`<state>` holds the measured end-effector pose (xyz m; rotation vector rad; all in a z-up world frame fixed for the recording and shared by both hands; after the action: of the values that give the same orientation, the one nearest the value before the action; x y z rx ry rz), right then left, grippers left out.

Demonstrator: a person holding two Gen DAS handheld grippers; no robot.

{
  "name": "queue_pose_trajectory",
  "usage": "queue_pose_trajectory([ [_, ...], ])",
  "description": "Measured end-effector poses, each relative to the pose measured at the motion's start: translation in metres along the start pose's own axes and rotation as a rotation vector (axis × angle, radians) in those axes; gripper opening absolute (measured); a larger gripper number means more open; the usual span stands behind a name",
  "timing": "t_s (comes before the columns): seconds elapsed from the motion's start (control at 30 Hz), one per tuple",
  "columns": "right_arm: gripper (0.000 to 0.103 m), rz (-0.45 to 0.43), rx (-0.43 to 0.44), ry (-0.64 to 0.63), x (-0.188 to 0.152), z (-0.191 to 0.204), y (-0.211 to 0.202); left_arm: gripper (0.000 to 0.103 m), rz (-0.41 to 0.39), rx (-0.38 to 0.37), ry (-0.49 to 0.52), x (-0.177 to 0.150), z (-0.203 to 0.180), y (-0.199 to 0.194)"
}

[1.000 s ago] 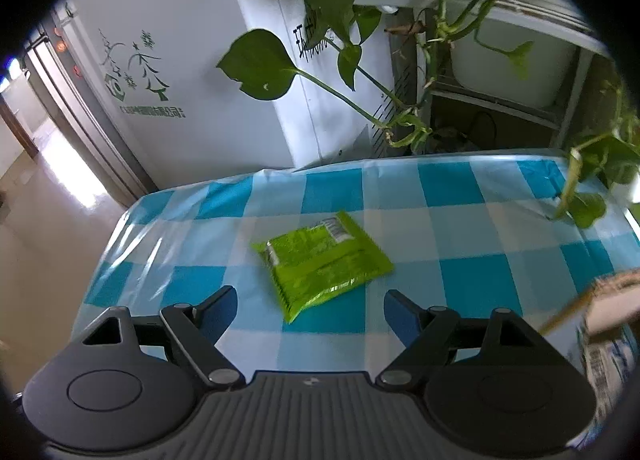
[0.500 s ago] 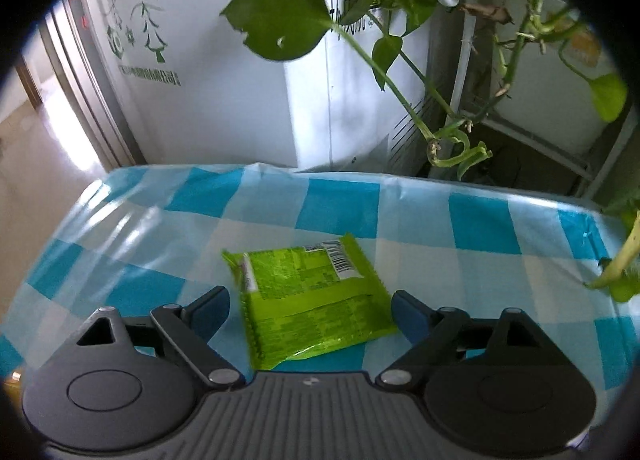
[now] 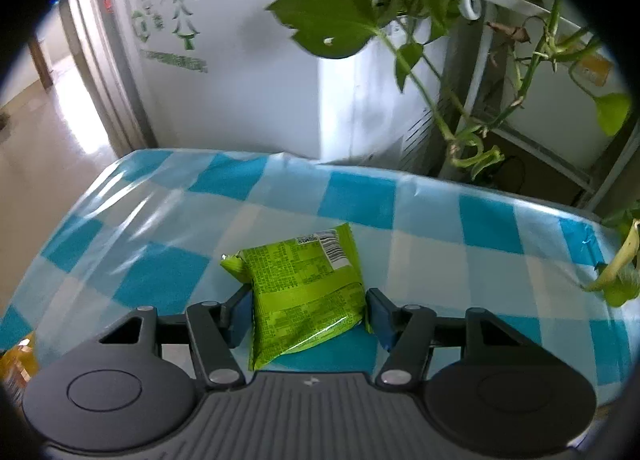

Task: Organize snacks
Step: 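Lift the yellow bag with the left tool while the right tool lifts the green bag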

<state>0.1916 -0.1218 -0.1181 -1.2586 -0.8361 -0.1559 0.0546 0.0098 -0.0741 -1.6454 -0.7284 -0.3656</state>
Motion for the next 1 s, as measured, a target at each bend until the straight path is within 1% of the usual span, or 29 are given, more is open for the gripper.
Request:
queue_pose_trajectory([
  [0.1,0.066,0.016,0.018,-0.009,-0.007,0.008,-0.007,0.069,-0.009,0.001,-0.004,0.001,0.001,-0.003],
  [0.23,0.066,0.028,0.038,0.043,-0.016,0.012,-0.019,0.069,-0.016,0.003,0.0,0.002,0.003,-0.005],
  [0.37,0.066,0.051,0.017,0.013,-0.028,0.021,-0.036,0.069,-0.008,-0.006,-0.016,-0.001,0.004,-0.006],
  [0.53,0.066,0.036,-0.013,0.022,-0.036,0.028,-0.064,0.069,-0.017,-0.011,0.008,-0.002,0.0,-0.012],
  [0.83,0.066,-0.006,-0.065,0.112,-0.052,0.032,-0.114,0.069,-0.043,-0.007,0.046,-0.007,-0.005,-0.027],
  [1.0,0.066,-0.019,-0.1,0.166,-0.063,0.03,-0.139,0.069,-0.033,0.008,0.055,-0.019,-0.002,-0.032],
])
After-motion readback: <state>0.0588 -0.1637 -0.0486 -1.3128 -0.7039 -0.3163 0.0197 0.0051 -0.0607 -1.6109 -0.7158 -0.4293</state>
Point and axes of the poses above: each gripper's, at about its wrist camera, not at the fingertips, and y roughly the way its jaws point, z to its left, x to its top, the point moved 6 cm from there along y, roughly the way its jaws point, and after that the axes turned 2 degrees about x, right-handed, at the moved point
